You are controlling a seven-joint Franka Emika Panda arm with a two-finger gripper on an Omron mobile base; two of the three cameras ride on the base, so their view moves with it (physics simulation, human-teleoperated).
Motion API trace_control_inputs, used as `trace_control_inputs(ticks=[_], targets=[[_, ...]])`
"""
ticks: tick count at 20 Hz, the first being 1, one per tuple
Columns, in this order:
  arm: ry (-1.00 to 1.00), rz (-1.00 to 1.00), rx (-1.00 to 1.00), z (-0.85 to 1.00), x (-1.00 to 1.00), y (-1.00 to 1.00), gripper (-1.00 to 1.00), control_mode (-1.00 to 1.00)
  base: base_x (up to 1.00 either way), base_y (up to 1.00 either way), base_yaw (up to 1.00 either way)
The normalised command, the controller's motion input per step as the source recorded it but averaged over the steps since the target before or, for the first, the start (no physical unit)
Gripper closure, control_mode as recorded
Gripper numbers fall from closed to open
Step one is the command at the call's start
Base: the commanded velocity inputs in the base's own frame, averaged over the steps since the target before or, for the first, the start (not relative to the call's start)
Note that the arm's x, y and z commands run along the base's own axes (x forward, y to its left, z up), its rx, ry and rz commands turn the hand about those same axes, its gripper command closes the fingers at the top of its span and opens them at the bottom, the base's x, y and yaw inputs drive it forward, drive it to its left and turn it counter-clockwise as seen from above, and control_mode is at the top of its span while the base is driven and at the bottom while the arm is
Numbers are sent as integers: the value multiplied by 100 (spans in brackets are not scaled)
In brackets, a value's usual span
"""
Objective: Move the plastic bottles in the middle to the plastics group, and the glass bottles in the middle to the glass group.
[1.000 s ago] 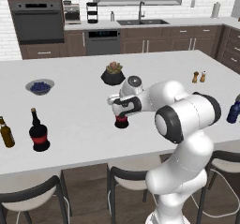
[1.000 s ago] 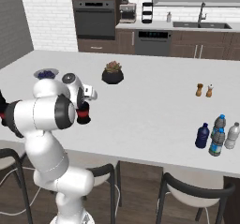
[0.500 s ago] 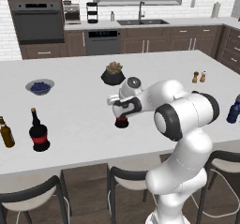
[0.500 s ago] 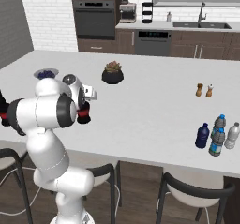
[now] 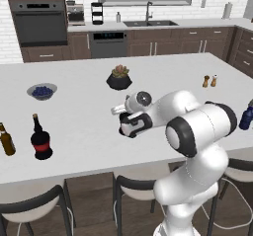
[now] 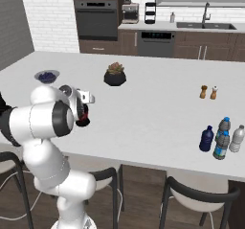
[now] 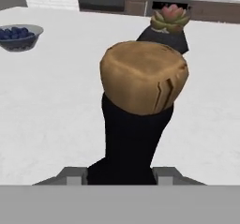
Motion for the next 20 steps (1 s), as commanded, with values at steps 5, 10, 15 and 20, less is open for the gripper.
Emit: trace_control_inputs(ticks=[5, 10, 15, 20], targets=[[-1, 22, 0, 30, -62, 53, 100, -100, 0, 0, 0], [0, 24, 0, 44, -32, 67, 100, -100, 0, 0, 0], [-2, 19, 0, 11, -11, 85, 100, -100, 0, 0, 0], [-5, 9, 0, 3, 0, 88, 100, -100, 0, 0, 0]])
